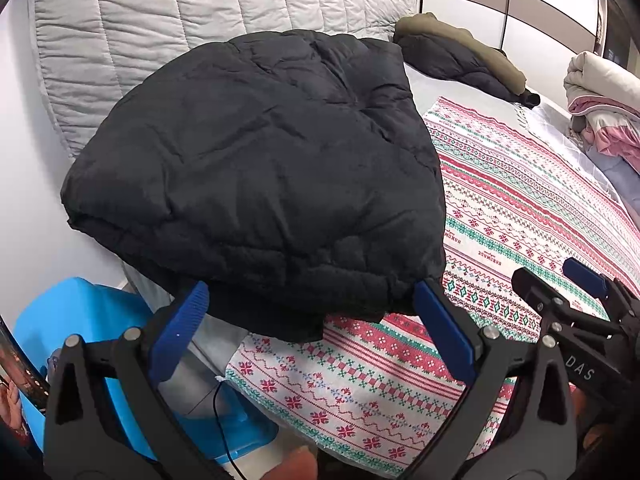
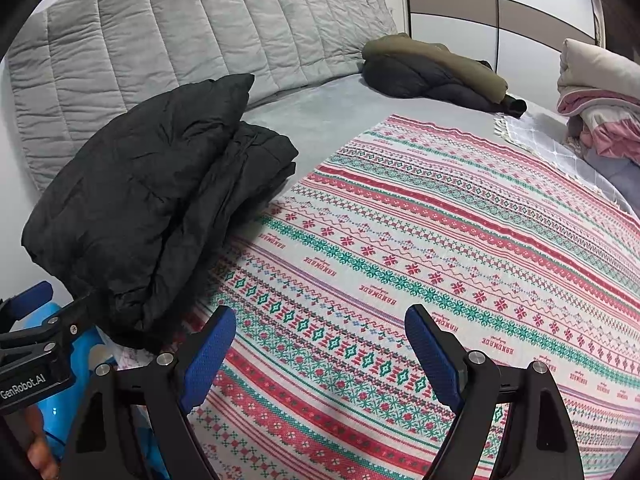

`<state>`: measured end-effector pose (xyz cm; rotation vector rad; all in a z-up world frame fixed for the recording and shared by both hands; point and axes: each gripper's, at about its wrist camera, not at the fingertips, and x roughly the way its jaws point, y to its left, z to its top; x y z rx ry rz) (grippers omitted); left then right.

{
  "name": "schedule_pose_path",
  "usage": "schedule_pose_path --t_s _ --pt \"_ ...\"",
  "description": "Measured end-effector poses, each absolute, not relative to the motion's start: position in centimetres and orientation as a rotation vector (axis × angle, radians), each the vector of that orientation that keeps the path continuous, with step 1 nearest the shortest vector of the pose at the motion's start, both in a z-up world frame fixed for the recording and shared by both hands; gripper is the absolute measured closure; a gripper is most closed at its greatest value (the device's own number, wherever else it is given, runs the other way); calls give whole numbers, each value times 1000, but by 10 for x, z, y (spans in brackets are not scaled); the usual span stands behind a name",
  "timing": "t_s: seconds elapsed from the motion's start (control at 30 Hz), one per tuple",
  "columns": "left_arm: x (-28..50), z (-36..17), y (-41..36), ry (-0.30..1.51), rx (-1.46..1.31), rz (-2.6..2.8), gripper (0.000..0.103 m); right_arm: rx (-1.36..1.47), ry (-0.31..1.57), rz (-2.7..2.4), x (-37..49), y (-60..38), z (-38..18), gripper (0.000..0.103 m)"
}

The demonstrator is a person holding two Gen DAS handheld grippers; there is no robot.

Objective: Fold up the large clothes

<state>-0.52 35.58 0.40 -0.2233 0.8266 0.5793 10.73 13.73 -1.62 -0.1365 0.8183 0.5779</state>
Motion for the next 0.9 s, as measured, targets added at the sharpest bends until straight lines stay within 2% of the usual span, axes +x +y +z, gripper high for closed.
schedule_pose_path --t_s 0.9 --pt "-11 4 354 856 -213 633 1 -137 831 590 107 141 -19 15"
